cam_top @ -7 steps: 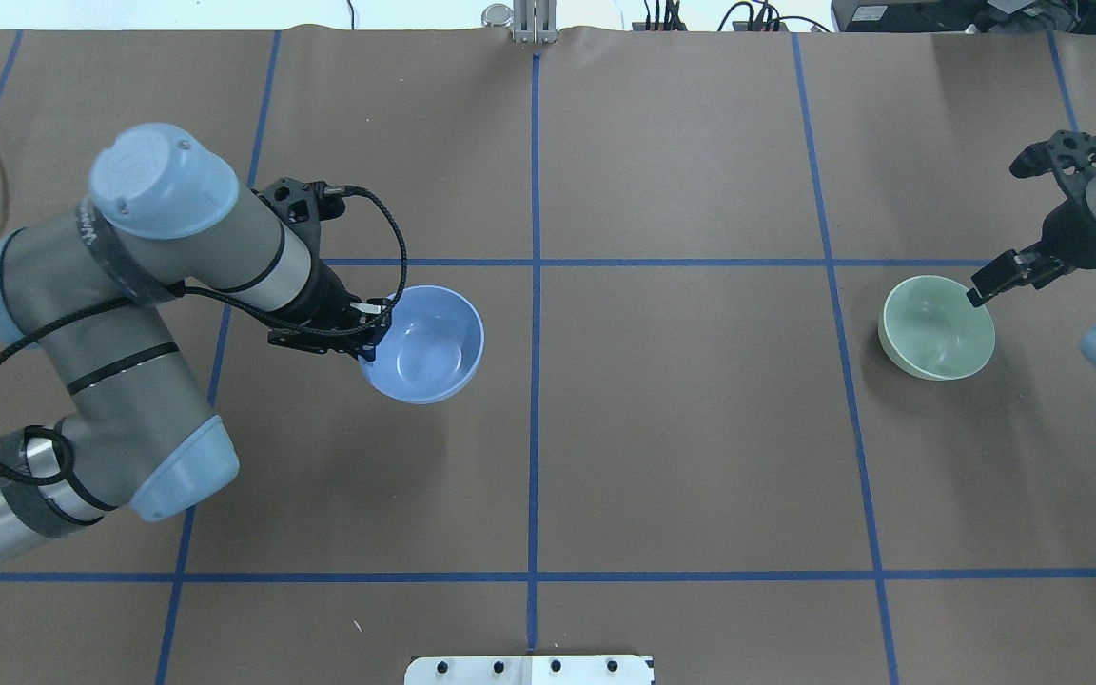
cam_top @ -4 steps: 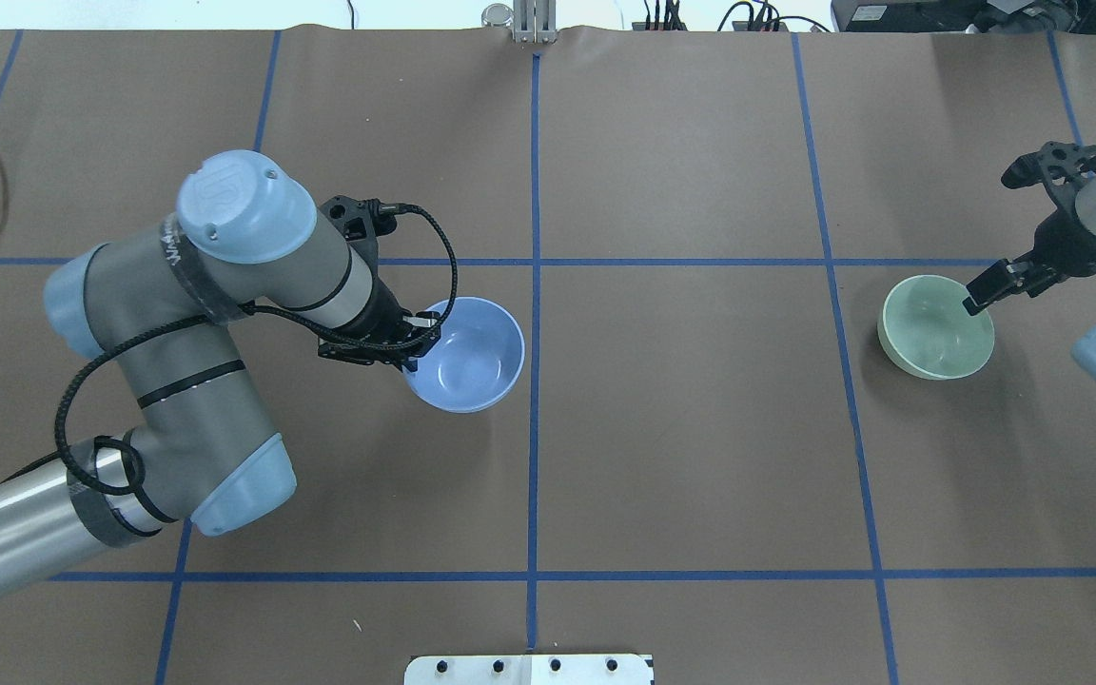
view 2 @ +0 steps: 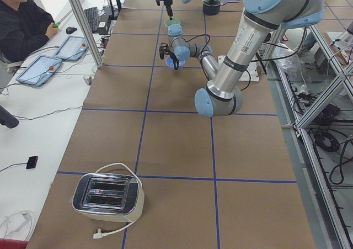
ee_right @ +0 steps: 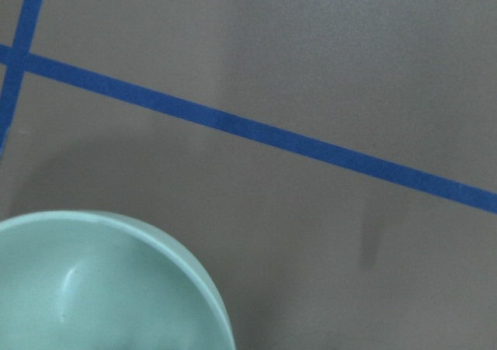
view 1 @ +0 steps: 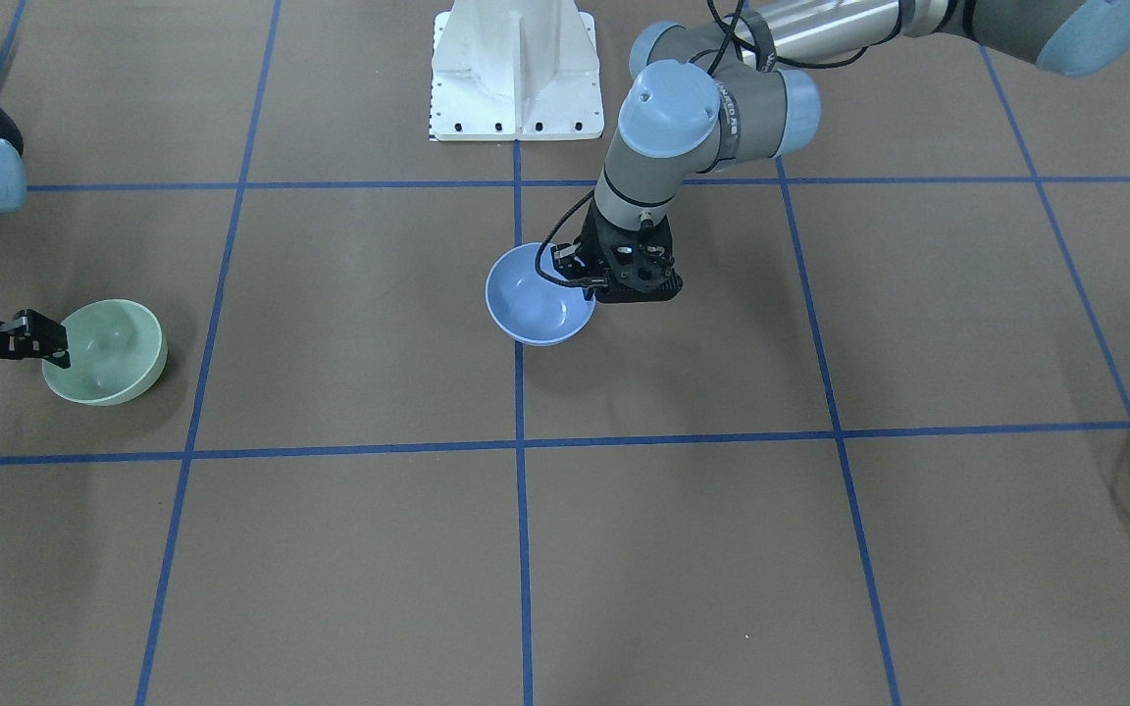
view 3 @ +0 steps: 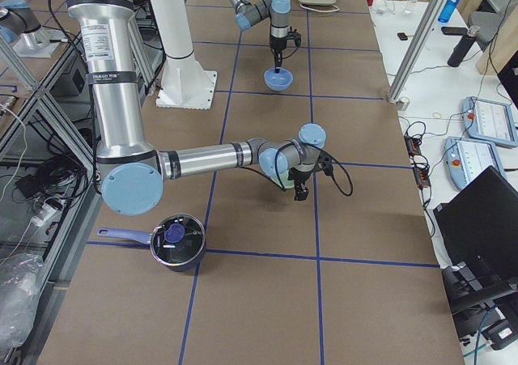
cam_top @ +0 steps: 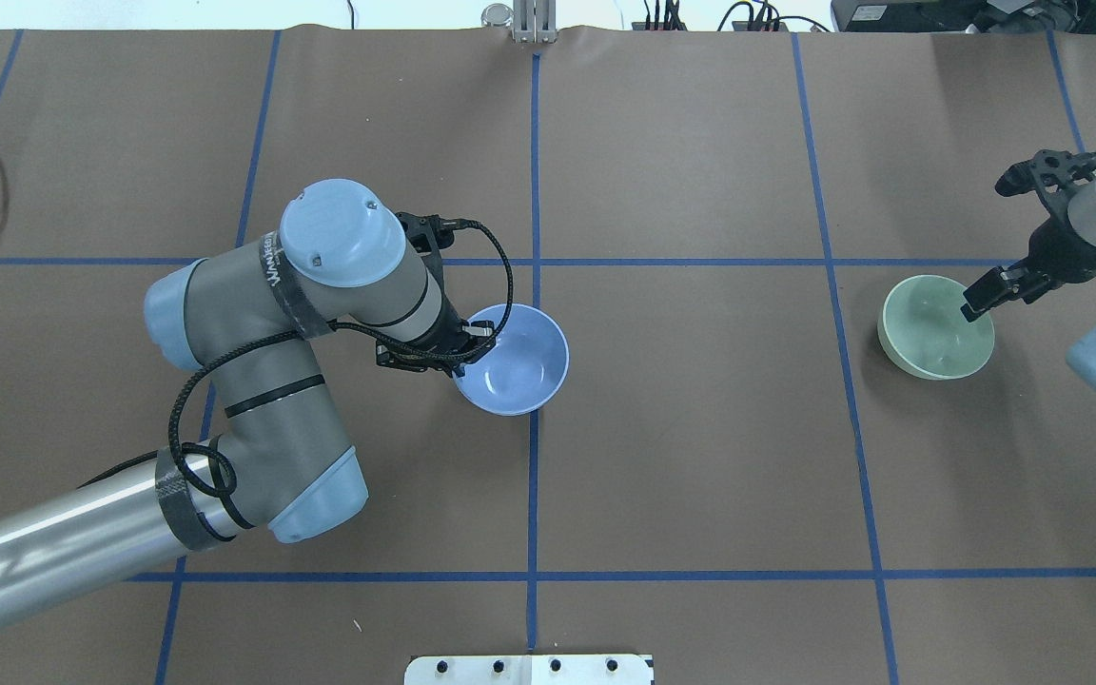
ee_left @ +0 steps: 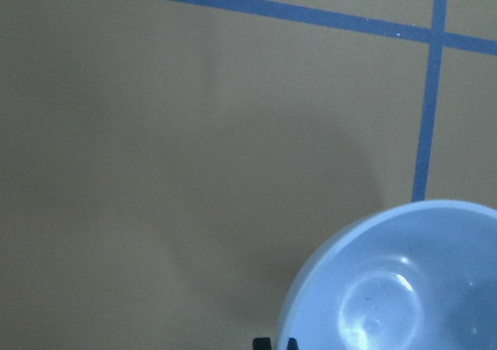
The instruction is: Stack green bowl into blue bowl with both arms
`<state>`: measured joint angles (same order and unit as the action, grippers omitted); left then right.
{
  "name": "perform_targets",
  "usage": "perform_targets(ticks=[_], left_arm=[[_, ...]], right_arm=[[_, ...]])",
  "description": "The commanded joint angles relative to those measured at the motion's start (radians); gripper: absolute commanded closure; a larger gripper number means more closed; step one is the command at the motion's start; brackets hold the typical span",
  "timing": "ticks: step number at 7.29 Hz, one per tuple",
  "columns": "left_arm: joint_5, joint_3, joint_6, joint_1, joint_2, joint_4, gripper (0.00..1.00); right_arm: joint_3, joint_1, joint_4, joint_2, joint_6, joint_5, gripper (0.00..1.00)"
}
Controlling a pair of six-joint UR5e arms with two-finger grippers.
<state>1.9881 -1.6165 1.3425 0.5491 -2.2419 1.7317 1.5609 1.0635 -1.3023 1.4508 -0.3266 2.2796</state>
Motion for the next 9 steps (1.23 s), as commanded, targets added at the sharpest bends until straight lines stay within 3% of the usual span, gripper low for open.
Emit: perform_targets(ticks=[1, 3, 4, 9], left_arm=[[-0.005, 0.021, 0.006, -0.008, -0.018, 0.002, 1.0], [-0.005, 0.033, 0.007, -0.009, -0.024, 0.002, 1.0], [-0.006, 0.052, 0.009, -0.009, -0.039, 0.006, 1.0], [-0.028, 0.069, 0.015, -0.024, -0.048, 0.023, 1.0]], right_arm=[[-0.001, -0.005, 0.0, -0.001, 0.001, 0.0, 0.53], [-0.001, -0.013, 0.0, -0.003, 0.0, 0.001, 0.8], [-0.001, -0.014, -0.002, -0.003, 0.0, 0.001, 1.0], [0.037, -0.013, -0.002, -0.059, -0.179, 0.011, 1.0]])
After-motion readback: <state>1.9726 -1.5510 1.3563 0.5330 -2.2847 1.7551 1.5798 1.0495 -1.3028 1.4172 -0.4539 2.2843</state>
